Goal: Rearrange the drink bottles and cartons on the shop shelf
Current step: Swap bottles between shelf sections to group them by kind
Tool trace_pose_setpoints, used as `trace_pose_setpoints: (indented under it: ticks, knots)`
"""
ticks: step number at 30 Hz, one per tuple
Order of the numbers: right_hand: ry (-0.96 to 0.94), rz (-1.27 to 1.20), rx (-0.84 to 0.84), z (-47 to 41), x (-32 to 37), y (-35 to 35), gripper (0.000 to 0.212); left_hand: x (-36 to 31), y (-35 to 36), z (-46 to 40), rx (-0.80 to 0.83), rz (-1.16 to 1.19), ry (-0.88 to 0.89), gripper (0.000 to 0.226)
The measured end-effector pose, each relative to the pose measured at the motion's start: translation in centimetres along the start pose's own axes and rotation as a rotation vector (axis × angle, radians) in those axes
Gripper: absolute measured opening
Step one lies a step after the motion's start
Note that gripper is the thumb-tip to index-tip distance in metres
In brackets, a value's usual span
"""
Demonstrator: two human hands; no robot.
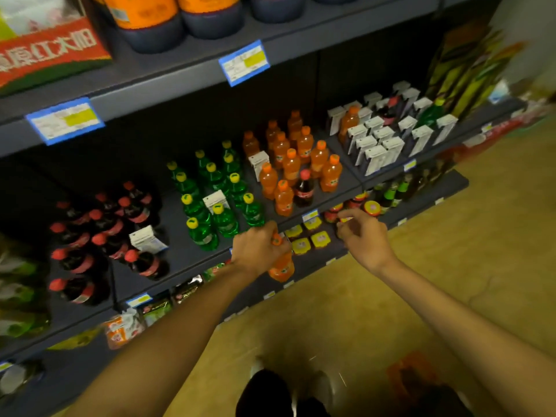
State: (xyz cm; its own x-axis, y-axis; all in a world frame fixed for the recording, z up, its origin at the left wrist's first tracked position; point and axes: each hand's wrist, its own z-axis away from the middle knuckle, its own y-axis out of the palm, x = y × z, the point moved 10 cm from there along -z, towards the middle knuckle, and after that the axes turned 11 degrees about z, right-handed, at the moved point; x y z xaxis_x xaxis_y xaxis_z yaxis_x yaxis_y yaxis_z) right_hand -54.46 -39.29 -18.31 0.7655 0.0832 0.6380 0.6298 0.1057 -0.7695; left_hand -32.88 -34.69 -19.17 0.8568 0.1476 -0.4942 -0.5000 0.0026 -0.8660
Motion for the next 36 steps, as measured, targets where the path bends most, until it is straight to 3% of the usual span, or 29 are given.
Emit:
trace_pose_setpoints:
  ticks: [18, 24, 30, 36]
  knots:
    - [0.061, 0.124, 0.11, -12.8, -4.4, 3.9, 0.024, -0.4, 2.6, -10.8, 0.087, 0.006, 0.01, 0.028]
    - [-0.073, 0.285, 0.174, -18.2, -1.6, 7.0, 0.033, 0.8, 2.2, -11.5, 0.082, 0.007, -0.043, 0.028]
    - [-0.267, 0.389, 0.295, -22.6, 0.7, 11.0, 0.048, 2.5, 1.9, -10.9, 0.011, 0.001, -0.258, 0.051]
    - [-0.41, 0.503, 0.407, -24.7, 0.4, 14.6, 0.022, 1.9, 2.1, -10.4, -0.027, 0.001, -0.413, 0.042]
